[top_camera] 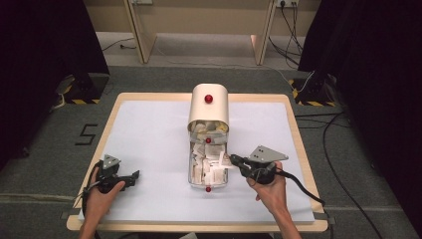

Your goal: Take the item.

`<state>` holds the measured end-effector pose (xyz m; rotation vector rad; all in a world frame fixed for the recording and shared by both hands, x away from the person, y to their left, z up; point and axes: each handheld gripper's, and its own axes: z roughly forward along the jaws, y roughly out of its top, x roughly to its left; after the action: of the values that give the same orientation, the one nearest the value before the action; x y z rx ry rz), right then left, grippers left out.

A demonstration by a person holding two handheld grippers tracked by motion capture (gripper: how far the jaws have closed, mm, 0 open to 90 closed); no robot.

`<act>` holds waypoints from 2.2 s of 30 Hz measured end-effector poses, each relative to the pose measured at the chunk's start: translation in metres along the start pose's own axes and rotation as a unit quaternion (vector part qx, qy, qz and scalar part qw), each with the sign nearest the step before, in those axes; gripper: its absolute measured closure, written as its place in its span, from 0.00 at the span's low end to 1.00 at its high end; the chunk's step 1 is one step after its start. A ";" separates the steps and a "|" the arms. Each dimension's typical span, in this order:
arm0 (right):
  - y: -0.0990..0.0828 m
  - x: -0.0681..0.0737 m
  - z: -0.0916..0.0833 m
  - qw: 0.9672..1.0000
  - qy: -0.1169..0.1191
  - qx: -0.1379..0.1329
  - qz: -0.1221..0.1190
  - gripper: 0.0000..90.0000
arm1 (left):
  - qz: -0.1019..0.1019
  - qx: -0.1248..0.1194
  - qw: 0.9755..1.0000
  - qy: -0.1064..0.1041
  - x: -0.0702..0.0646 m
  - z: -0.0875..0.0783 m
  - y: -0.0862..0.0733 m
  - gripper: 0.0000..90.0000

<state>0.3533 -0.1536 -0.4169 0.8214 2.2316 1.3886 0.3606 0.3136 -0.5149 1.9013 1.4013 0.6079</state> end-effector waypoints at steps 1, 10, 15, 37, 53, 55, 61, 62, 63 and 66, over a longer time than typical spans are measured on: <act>0.000 -0.001 -0.001 1.000 -0.002 -0.001 -0.001 0.96 | 0.000 0.000 1.000 0.000 0.000 0.000 0.000 0.13; 0.000 -0.009 -0.008 1.000 -0.009 -0.007 0.006 0.96 | 0.000 0.000 1.000 0.000 0.000 0.000 0.000 0.13; -0.003 -0.015 -0.013 1.000 -0.020 -0.007 0.010 0.96 | 0.000 0.000 1.000 -0.001 0.000 0.000 0.000 0.13; -0.025 -0.047 -0.029 0.997 -0.063 0.002 0.042 0.96 | 0.000 0.000 1.000 -0.001 0.000 0.000 0.000 0.13; -0.035 -0.058 -0.031 0.996 -0.081 0.016 0.045 0.96 | 0.004 0.004 1.000 0.003 0.000 0.000 0.000 0.13; -0.035 -0.058 -0.030 0.996 -0.080 0.018 0.043 0.96 | 0.004 0.003 1.000 0.002 0.000 0.000 0.000 0.13; -0.036 -0.057 -0.030 0.995 -0.084 0.024 0.040 0.96 | 0.004 0.004 1.000 0.003 0.000 0.000 0.000 0.13; -0.036 -0.058 -0.031 0.995 -0.086 0.027 0.040 0.96 | 0.004 0.004 1.000 0.003 0.000 0.000 0.000 0.13; -0.036 -0.058 -0.031 0.995 -0.088 0.029 0.038 0.96 | 0.004 0.004 1.000 0.003 0.000 0.000 0.000 0.13; -0.037 -0.059 -0.032 0.995 -0.092 0.030 0.038 0.96 | 0.003 0.003 1.000 0.003 0.000 0.000 0.000 0.13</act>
<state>0.3685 -0.2263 -0.4354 1.0217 2.1290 1.2285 0.3605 0.3131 -0.5145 1.9104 1.4031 0.6148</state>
